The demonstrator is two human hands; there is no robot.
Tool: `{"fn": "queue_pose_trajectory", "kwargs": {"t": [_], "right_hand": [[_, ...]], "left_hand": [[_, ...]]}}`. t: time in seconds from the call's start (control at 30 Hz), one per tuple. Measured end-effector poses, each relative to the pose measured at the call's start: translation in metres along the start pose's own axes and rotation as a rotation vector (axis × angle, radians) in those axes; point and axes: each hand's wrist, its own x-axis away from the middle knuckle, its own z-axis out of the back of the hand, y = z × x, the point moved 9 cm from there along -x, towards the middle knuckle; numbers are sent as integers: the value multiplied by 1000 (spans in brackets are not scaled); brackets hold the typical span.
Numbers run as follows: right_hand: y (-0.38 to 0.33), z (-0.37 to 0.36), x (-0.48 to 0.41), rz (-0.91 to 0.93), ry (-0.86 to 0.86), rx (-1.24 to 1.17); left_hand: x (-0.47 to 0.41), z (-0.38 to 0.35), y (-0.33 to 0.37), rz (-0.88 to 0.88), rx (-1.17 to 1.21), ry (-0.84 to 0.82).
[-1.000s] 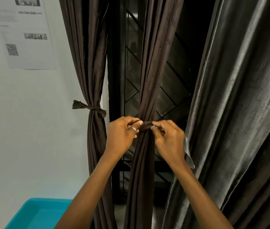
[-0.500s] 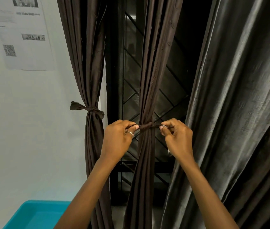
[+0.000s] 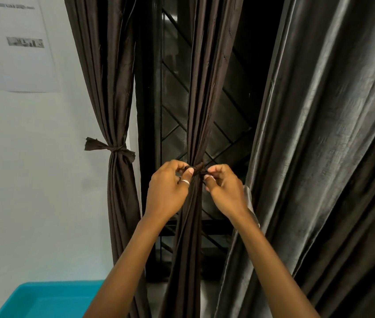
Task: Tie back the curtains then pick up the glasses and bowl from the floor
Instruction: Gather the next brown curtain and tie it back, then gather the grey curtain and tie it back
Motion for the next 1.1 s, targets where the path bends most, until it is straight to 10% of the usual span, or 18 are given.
{"fn": "queue_pose_trajectory", "kwargs": {"t": [1.1], "right_hand": [[115, 63, 22, -240, 101, 212]], "left_hand": [[37, -142, -36, 199, 165, -377]]}}
